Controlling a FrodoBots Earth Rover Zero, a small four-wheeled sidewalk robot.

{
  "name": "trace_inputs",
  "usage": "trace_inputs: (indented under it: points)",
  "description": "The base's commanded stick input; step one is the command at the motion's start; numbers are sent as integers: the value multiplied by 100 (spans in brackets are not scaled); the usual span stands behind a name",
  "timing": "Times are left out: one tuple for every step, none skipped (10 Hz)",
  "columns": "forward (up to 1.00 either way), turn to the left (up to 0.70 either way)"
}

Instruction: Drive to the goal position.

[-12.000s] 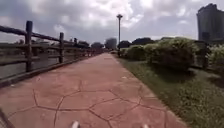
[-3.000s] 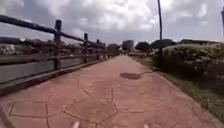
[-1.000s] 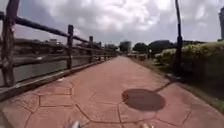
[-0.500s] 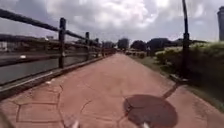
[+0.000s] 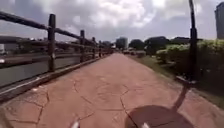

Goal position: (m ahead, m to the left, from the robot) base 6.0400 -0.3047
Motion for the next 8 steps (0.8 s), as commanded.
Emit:
trace_inputs:
  points:
    - [70,0]
    - [70,0]
    - [70,0]
    - [70,-1]
    - [70,-3]
    - [70,-30]
    - [70,-35]
    - [70,-1]
